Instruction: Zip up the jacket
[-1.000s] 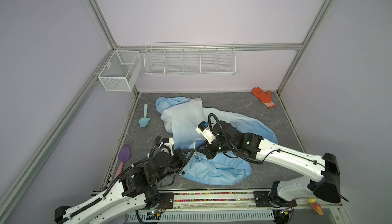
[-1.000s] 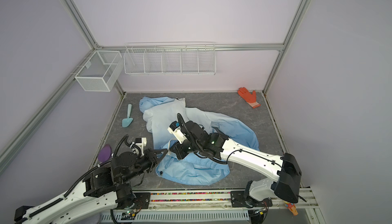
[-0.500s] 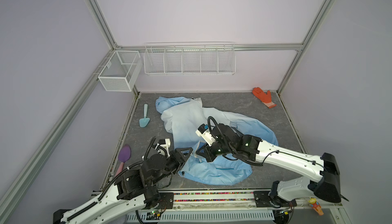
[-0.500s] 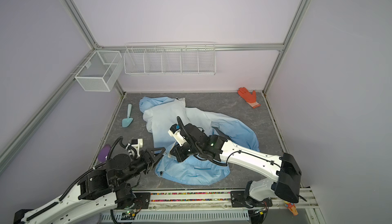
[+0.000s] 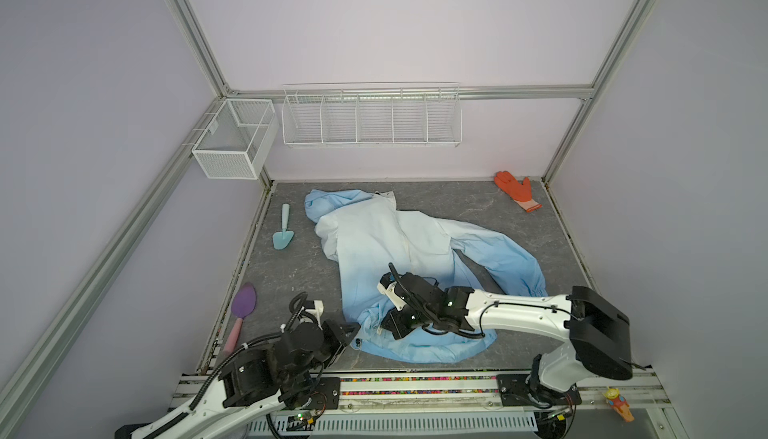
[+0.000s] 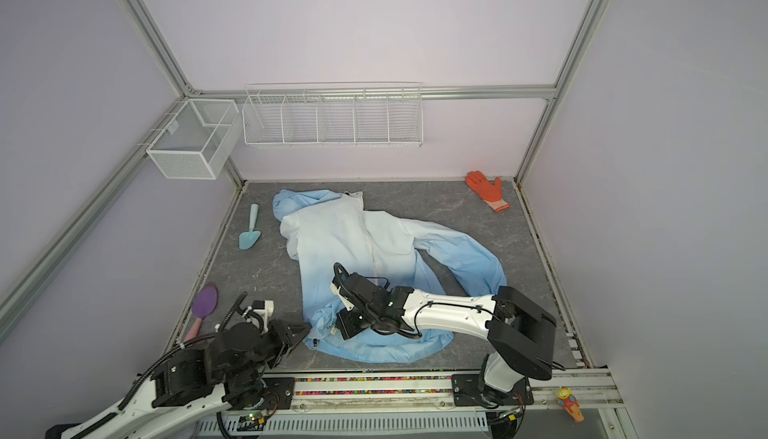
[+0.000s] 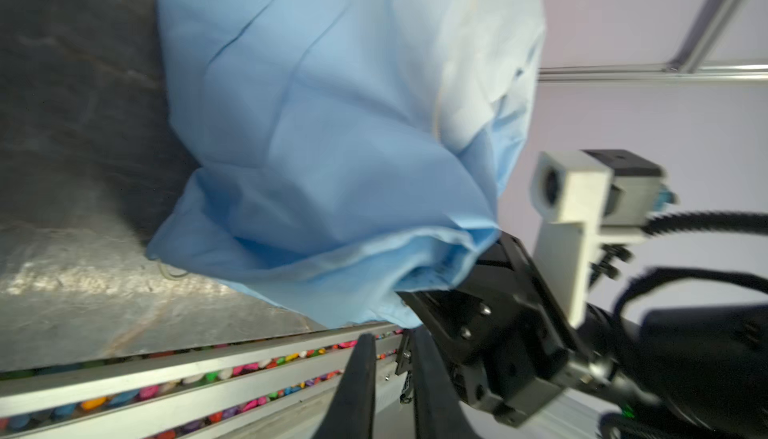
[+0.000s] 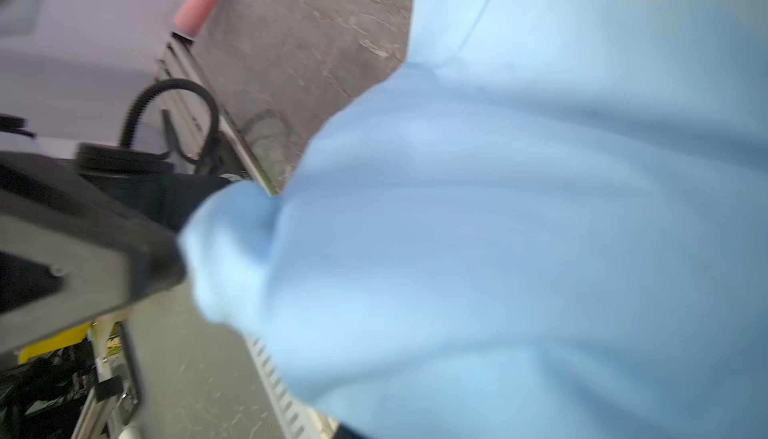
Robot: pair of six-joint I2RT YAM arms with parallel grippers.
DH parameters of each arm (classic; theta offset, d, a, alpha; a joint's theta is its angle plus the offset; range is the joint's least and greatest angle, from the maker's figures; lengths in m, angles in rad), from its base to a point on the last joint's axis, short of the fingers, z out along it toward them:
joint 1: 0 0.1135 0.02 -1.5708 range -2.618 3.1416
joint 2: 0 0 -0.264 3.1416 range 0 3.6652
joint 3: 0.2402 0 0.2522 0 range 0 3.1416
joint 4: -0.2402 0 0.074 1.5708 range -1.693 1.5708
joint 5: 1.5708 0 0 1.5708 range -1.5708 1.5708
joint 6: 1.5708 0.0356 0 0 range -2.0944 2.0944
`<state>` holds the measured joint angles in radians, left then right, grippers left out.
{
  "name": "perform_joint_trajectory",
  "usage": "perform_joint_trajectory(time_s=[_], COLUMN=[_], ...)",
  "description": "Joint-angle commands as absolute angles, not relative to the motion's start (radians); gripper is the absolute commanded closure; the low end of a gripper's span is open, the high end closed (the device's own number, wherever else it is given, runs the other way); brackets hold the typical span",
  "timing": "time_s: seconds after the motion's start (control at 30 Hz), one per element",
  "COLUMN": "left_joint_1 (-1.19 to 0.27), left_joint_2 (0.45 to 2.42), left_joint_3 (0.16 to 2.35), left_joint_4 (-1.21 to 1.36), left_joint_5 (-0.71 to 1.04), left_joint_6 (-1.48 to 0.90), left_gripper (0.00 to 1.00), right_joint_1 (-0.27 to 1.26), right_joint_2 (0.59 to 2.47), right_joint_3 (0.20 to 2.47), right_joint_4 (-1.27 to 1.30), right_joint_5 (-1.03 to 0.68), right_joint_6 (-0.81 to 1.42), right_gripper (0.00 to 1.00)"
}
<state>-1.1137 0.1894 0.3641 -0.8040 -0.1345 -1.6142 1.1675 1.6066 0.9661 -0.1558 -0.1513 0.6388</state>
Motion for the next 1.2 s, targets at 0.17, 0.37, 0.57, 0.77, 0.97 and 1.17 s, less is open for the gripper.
perform_joint_trajectory(time_s=[0.17,0.37,0.57,0.77,0.97,1.17], left_joint_1=[-1.118,-1.113,-1.0,-0.831,-0.706,-0.662], left_joint_2=[0.306,0.419,0.529,0.721,0.996,1.085], left_joint_3=[0.172,0.065,0.022,0.082,0.22,0.396], left_joint_4=[-0.586,-0.397,-0.247,-0.111,0.05,0.016], left_joint_5=[-0.099,-0.2,-0.199,-0.137,-0.064,-0.05], left_joint_6=[-1.663,-1.686,-1.643,-1.493,-1.336,-1.185], left_gripper=[0.93,0.95,0.95,0.95,0.94,0.83], right_joint_1=[1.132,1.079,1.018,0.936,0.818,0.811], right_joint_2=[1.695,1.743,1.759,1.758,1.746,1.696], right_joint_3=[0.904,0.895,0.9,0.905,0.919,0.984], right_joint_4=[-0.053,-0.023,-0.017,-0.026,-0.029,-0.09], right_joint_5=[-0.04,-0.046,-0.072,-0.085,-0.079,-0.138], right_joint_6=[0.692,0.696,0.686,0.666,0.661,0.628], right_gripper=[0.93,0.93,0.93,0.93,0.93,0.93])
